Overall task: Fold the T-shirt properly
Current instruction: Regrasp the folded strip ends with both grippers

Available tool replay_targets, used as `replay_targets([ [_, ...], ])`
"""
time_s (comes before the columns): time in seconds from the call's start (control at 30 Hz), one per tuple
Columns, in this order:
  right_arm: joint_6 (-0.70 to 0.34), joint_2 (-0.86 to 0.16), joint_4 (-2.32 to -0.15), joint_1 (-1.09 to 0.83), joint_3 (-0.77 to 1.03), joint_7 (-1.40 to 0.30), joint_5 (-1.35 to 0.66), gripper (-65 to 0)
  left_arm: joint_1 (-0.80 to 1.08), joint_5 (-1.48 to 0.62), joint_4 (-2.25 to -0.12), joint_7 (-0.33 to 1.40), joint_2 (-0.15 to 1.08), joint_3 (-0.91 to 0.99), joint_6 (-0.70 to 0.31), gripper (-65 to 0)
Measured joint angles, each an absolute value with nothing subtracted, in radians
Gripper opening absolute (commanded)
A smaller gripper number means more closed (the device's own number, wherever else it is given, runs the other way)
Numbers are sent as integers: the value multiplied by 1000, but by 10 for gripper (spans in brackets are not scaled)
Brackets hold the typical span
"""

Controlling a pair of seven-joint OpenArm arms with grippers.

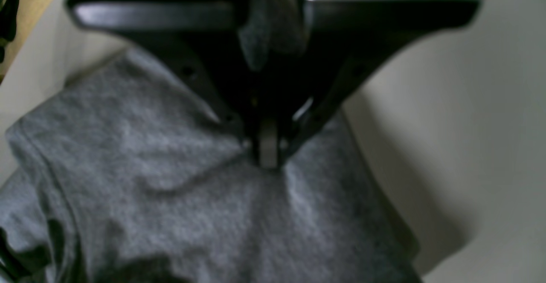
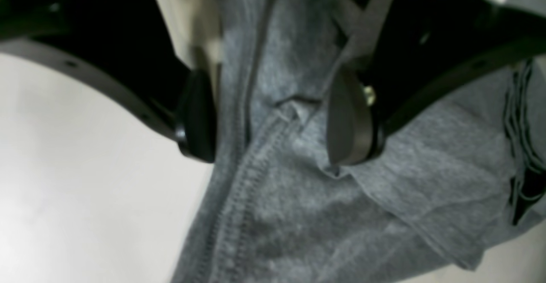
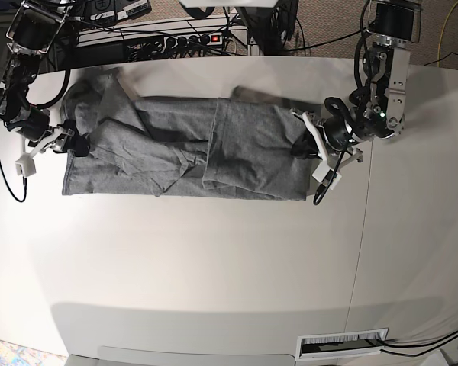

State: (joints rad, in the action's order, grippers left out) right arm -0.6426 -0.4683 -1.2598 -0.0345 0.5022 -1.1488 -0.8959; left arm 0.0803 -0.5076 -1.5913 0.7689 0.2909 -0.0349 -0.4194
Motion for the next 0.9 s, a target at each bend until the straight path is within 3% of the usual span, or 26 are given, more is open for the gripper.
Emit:
replay_targets([
  [0.43, -652, -384, -1250, -30, 480, -1151, -1000, -257, 83, -503, -1591, 755, 291, -35, -422, -650],
  [0.5, -652, -384, -1250, -28, 452, -1151, -1001, -330, 83, -502, -1591, 755, 291, -35, -422, -650],
  [0.67, -646, -382, -1250, -13, 439, -1242, -997, -650, 83, -501, -1591, 756, 291, -35, -422, -650],
  [0.9, -629, -373, -1349, 14, 450, -1379, -1013, -650, 88, -538, -1589, 761, 271, -30, -418, -650],
])
